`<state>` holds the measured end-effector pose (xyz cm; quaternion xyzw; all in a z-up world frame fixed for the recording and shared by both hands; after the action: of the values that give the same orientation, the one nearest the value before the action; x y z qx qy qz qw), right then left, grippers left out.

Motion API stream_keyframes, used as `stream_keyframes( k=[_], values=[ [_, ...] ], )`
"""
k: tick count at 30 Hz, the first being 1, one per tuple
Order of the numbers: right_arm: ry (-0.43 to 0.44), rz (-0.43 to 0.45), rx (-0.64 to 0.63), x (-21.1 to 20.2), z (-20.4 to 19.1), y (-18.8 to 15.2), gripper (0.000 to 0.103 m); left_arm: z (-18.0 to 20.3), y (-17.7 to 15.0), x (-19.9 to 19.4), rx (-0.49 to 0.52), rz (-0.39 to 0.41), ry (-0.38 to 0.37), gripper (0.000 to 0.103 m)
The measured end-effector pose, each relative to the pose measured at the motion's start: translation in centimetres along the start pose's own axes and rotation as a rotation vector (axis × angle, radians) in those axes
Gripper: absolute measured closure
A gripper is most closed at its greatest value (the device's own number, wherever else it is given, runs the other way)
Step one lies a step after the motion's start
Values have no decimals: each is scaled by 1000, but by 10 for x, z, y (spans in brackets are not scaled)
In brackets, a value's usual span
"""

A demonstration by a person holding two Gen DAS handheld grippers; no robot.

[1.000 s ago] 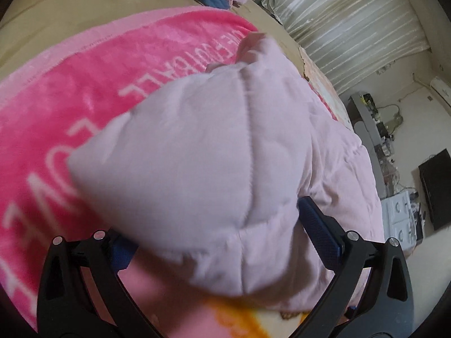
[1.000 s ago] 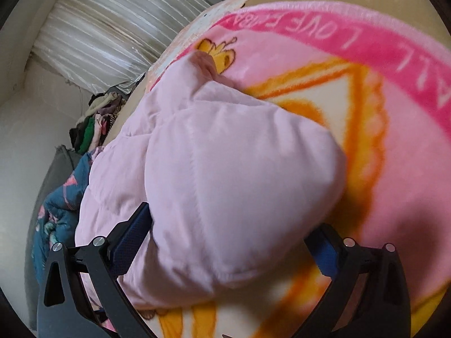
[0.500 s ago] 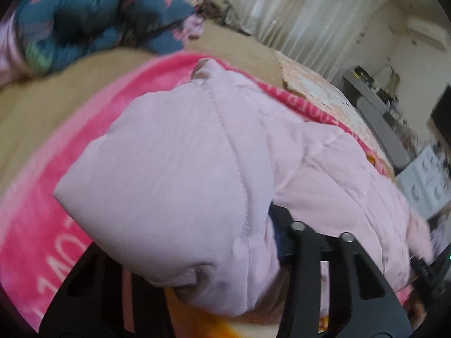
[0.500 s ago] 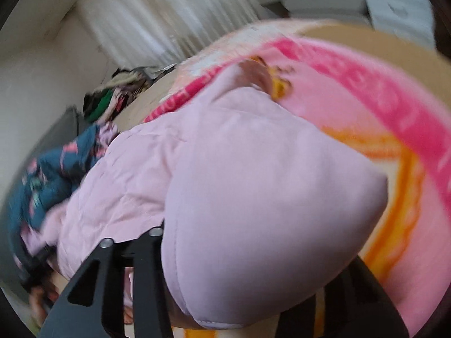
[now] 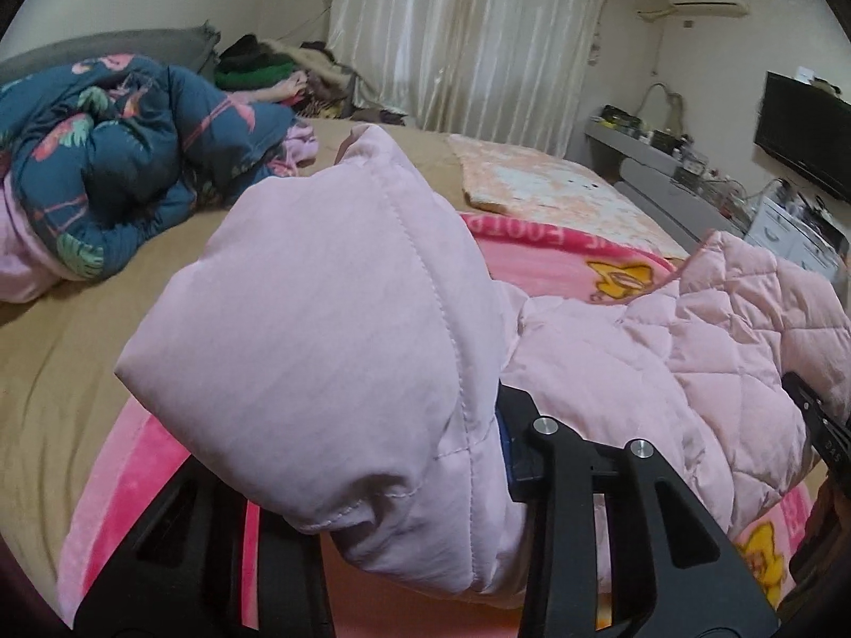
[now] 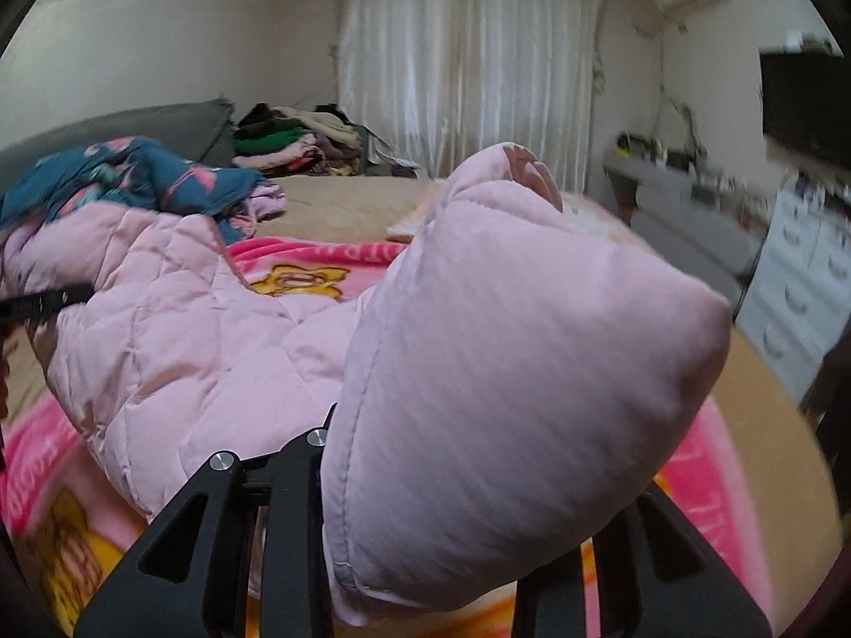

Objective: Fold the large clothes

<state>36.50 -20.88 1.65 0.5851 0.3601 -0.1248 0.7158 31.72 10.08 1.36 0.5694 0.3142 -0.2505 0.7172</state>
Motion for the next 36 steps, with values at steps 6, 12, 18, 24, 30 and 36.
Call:
stream_keyframes(
  k=[6, 12, 18, 24, 30, 36],
  values=[
    [-2, 18, -38, -39, -9, -24, 76, 4, -29, -35, 36, 15, -2, 75],
    [-11, 7, -45, -61, -16, -47, 76, -2, -53, -45, 55, 10, 14, 74],
    [-17, -22, -16, -64, -16, -71, 75, -3, -79, -44, 91, -3, 71, 73],
    [-21, -74, 72, -50, -6, -91, 73, -13, -97, -34, 87, -34, 109, 71],
    [-13, -155, 199, -25, 11, -109, 70, -23, -113, -23, 72, -58, 129, 69],
    [53, -239, 404, 0, 31, -142, 60, -27, -123, -18, 66, -73, 133, 67]
  ],
)
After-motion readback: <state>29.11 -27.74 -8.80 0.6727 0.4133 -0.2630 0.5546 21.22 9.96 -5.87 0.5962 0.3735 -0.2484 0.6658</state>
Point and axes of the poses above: each gripper's, at about its wrist camera, not at the fingertips, and x roughly the way its jaws point, z to its right, y to its top, the point moved 9 cm from there along x, roughly the way its jaws point, and after that the axes turned 12 degrees about -z, right-handed, at the moved point
